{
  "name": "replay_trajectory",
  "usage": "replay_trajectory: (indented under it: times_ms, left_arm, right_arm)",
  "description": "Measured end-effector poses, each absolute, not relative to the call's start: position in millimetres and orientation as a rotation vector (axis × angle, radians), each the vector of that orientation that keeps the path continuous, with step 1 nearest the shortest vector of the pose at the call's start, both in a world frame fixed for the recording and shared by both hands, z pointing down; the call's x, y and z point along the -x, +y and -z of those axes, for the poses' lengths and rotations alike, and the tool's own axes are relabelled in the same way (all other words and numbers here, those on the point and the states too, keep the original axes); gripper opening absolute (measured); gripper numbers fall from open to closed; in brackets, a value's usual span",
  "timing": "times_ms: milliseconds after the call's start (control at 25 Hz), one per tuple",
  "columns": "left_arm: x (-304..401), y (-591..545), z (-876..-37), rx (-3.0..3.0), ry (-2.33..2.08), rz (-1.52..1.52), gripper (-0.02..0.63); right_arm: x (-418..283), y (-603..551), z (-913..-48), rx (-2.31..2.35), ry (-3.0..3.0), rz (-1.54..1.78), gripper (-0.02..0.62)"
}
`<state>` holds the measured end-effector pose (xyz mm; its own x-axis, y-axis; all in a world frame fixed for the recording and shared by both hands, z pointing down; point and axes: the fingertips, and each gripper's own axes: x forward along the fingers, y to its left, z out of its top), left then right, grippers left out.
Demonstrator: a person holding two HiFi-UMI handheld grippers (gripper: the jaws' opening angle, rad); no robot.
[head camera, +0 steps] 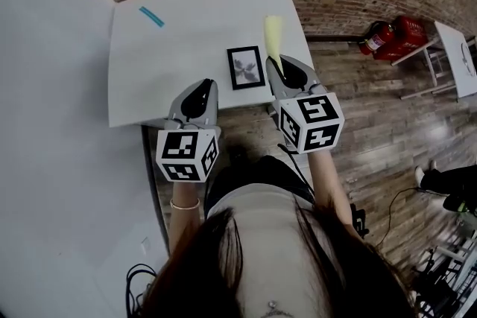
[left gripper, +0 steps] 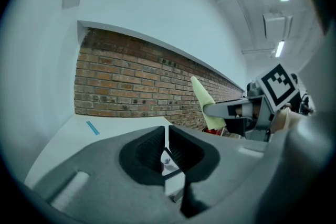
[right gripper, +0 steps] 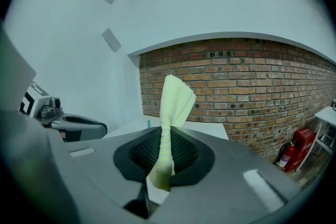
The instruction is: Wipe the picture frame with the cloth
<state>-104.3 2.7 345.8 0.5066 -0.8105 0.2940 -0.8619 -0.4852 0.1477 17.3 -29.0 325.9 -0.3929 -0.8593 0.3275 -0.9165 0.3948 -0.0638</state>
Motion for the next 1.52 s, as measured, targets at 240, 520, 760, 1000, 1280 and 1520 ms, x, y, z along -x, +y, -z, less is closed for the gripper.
replay_trajectory:
  times_ms: [240, 520, 760, 1000, 1280, 1520]
  left_arm:
    - [105.6, -1.3, -350.5, -2.456, -1.389, -0.275, 0.018]
    - [108.6, -14.8, -368.2, -2.393, -1.382, -0.278, 0.02]
    - [102.8, -34.7, -393.1, -2.334, -1.365, -0.311, 0.028]
    - [92.8, -55.1, -416.2, -2.285, -1.345, -0.343, 0.029]
    - [87.8, -77.5, -438.8, -2.234, -1.323, -0.371, 0.031]
    - [86.7, -86.5, -460.1, -2.183, -1.307, -0.404, 0.044]
  right_arm:
    - [-7.5, -39.2, -328.2, -1.534, -2.413, -0.366, 0.038]
    - [-3.1, -62.7, -334.2, -1.495, -2.433, -0.365, 0.038]
    - [-6.1, -94.1, -339.2, -1.466, -2.44, -0.373, 0.038]
    - [-7.2, -124.1, -348.3, -1.416, -2.44, -0.364, 0.038]
    - [-2.7, -149.0, -367.6, -1.337, -2.434, -0.36, 0.038]
    - [2.1, -163.2, -397.6, -1.246, -2.392, -0.316, 0.038]
